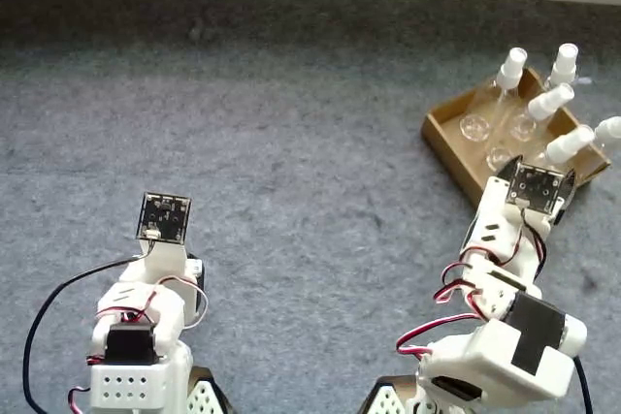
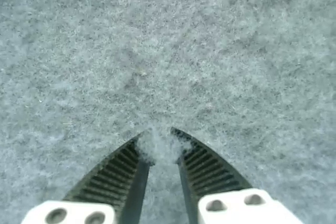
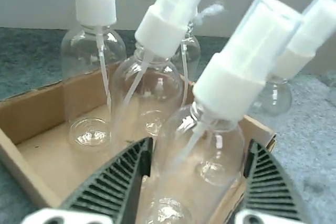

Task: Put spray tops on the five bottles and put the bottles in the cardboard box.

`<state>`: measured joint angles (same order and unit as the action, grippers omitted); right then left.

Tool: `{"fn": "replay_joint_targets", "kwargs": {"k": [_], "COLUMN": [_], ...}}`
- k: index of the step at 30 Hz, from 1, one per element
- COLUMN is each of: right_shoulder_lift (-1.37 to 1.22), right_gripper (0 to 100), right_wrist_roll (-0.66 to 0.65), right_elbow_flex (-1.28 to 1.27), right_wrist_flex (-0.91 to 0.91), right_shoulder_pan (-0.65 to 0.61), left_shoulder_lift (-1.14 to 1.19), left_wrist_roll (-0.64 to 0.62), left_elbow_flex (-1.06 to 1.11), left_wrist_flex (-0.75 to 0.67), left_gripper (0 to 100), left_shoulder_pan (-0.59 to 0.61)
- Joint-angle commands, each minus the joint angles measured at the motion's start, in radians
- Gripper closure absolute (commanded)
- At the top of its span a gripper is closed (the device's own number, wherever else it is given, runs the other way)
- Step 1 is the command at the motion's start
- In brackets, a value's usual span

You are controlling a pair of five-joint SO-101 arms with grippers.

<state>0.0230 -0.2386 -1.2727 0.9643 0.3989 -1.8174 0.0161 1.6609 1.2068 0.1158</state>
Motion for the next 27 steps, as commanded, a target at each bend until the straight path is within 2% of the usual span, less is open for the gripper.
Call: {"fn": "replay_joint_targets", "kwargs": {"k": [1,4,13,27], "right_shoulder_lift": [0.012,0.012,0.018,0.582], "right_gripper": [74.4,69.9,69.5,69.5], "right_wrist_roll": [-0.017,-0.015,-0.018,-0.012], "right_elbow_flex": [0.035,0.033,0.039,0.067], "right_wrist_flex": [0.024,0.024,-0.015,-0.719], "right_shoulder_pan": [-0.008,-0.01,-0.004,-0.008], "left_shoulder_lift": [-0.008,-0.008,-0.008,-0.008], "left_wrist_roll": [0.012,0.012,0.012,0.012], "left_elbow_flex": [-0.002,-0.002,-0.004,-0.01], "left_wrist_flex": [-0.017,-0.017,-0.017,-0.017], "left_gripper": [100,100,100,100], "left_shoulder_pan": [-0.018,-0.018,-0.018,-0.018]}}
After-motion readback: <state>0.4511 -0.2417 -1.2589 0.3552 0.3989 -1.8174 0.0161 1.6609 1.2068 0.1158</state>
